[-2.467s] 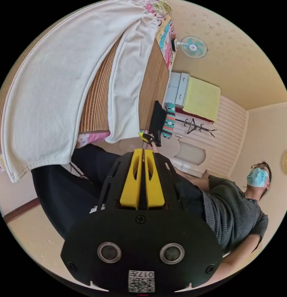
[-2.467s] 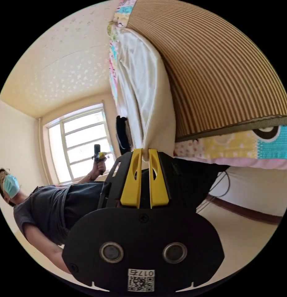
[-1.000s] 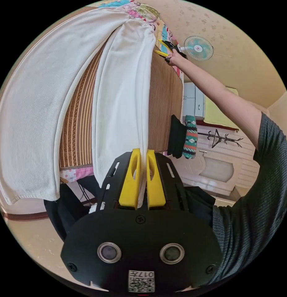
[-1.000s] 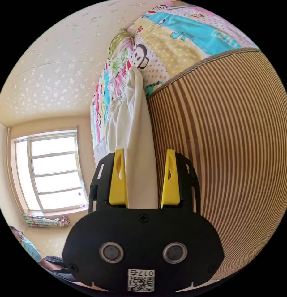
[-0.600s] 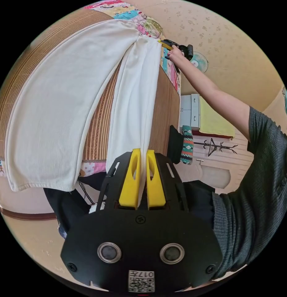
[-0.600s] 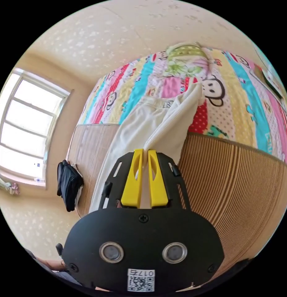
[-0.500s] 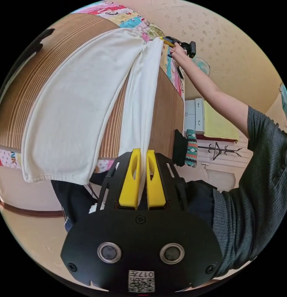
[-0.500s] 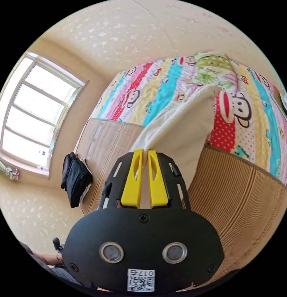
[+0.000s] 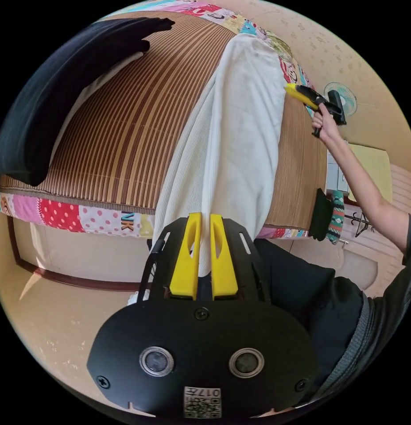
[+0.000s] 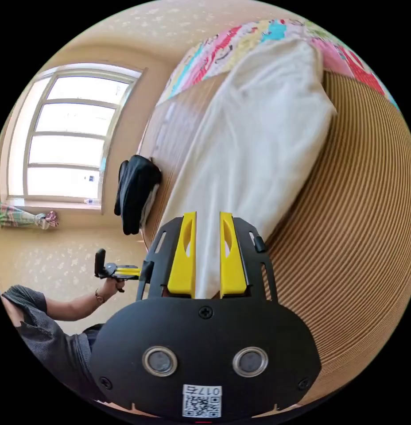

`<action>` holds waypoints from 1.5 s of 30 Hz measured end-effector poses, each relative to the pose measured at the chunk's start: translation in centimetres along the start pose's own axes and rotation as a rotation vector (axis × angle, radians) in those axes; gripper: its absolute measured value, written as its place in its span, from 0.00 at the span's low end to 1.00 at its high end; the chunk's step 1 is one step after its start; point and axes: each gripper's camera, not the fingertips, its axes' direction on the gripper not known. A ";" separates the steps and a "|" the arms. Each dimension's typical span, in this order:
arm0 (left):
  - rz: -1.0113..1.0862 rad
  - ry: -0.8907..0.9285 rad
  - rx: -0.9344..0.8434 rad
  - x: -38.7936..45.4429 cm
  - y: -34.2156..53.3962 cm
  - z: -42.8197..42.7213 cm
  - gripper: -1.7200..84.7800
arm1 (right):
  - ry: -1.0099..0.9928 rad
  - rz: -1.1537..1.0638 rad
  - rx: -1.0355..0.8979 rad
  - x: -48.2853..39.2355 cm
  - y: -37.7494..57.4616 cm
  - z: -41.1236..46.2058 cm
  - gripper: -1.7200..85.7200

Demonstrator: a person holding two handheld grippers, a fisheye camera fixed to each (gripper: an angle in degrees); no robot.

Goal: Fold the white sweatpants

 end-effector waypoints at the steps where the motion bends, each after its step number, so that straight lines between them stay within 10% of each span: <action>1: 0.011 0.011 -0.005 0.0 -0.1 -0.2 0.07 | -0.034 0.043 -0.050 0.9 4.9 2.6 0.14; 9: 0.044 0.053 -0.105 0.3 -1.5 -1.5 0.07 | -0.204 0.265 -0.093 -1.4 23.8 12.7 0.08; 17: 0.268 0.152 -0.166 1.0 -2.2 -10.1 0.06 | -0.162 0.134 0.057 -10.4 26.4 5.7 0.04; 31: 0.054 0.186 -0.147 -6.5 -1.4 -6.5 0.09 | -0.167 0.368 0.187 -3.8 31.3 5.9 0.09; 45: 0.287 -0.030 -0.365 -4.7 -5.4 -2.7 0.18 | -0.223 0.371 -0.202 -0.7 32.1 10.9 0.21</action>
